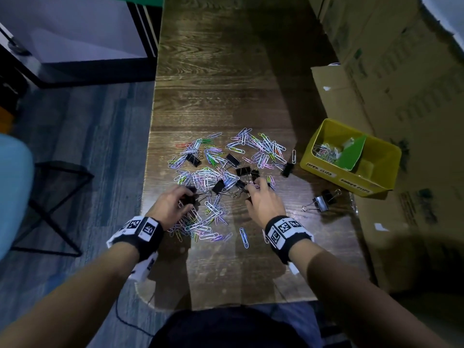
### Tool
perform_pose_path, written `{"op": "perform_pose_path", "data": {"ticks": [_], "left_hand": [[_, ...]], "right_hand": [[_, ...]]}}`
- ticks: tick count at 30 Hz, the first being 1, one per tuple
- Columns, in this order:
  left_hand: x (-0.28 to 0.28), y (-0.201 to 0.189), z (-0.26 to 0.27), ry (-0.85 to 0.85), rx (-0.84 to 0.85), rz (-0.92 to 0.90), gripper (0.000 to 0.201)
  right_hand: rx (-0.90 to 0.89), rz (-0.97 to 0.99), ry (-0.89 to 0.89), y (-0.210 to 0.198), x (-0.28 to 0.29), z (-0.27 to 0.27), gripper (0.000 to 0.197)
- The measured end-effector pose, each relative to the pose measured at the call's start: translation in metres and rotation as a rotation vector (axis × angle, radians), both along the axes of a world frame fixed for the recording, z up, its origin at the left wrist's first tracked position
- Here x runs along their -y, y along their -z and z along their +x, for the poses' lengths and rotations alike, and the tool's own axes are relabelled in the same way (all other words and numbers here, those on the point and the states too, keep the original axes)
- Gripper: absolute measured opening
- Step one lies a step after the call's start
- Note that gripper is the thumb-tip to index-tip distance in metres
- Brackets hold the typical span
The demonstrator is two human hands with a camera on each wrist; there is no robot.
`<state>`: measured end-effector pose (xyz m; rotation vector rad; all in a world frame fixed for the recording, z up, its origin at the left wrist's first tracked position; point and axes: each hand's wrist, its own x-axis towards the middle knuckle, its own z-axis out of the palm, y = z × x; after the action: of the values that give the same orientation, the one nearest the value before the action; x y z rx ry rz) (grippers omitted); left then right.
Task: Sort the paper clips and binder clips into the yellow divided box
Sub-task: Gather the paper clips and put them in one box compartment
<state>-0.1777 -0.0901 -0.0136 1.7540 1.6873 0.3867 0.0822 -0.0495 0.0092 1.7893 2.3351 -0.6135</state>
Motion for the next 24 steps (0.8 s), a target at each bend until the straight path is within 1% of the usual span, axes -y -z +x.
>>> {"op": "perform_pose_path", "data": {"ticks": [3, 5, 6, 7, 9, 11, 13, 16, 19, 20, 22, 23, 24], "left_hand": [[0.0, -0.001, 0.006, 0.02, 0.026, 0.006, 0.043], [0.014, 0.001, 0.004, -0.013, -0.045, 0.063, 0.045], [0.024, 0.004, 0.003, -0.041, -0.11, 0.093, 0.048], [0.036, 0.01, 0.002, -0.062, -0.175, 0.091, 0.056], [0.06, 0.02, 0.011, -0.095, -0.265, -0.032, 0.073], [0.076, 0.029, 0.029, -0.102, -0.313, -0.165, 0.083], [0.082, 0.032, 0.049, -0.08, -0.322, -0.185, 0.09], [0.084, 0.032, 0.079, 0.012, -0.3, -0.174, 0.093], [0.081, 0.03, 0.107, 0.136, -0.254, -0.178, 0.094], [0.08, 0.028, 0.114, 0.177, -0.217, -0.176, 0.089], [0.074, 0.02, 0.122, 0.23, -0.172, -0.148, 0.075], [0.07, 0.017, 0.122, 0.238, -0.173, -0.116, 0.073], [0.064, 0.013, 0.12, 0.239, -0.177, -0.088, 0.076]], "right_hand": [[-0.092, 0.057, 0.034, -0.005, 0.014, 0.006, 0.033], [-0.102, 0.06, 0.061, -0.006, 0.027, 0.018, 0.027], [-0.079, 0.04, 0.075, -0.004, 0.033, 0.025, 0.027], [-0.043, 0.0, 0.097, -0.002, 0.04, 0.033, 0.029], [0.04, -0.096, 0.138, 0.003, 0.053, 0.044, 0.038], [0.101, -0.158, 0.123, 0.01, 0.062, 0.045, 0.049], [0.089, -0.176, 0.064, 0.016, 0.069, 0.037, 0.053], [-0.04, -0.142, -0.012, 0.02, 0.079, 0.021, 0.047], [-0.197, -0.114, 0.001, 0.017, 0.081, 0.011, 0.05], [-0.225, -0.09, 0.014, 0.018, 0.079, 0.01, 0.053], [-0.222, -0.077, 0.026, 0.02, 0.076, 0.013, 0.066], [-0.195, -0.092, 0.024, 0.022, 0.074, 0.016, 0.074], [-0.156, -0.1, 0.013, 0.023, 0.073, 0.019, 0.08]]}}
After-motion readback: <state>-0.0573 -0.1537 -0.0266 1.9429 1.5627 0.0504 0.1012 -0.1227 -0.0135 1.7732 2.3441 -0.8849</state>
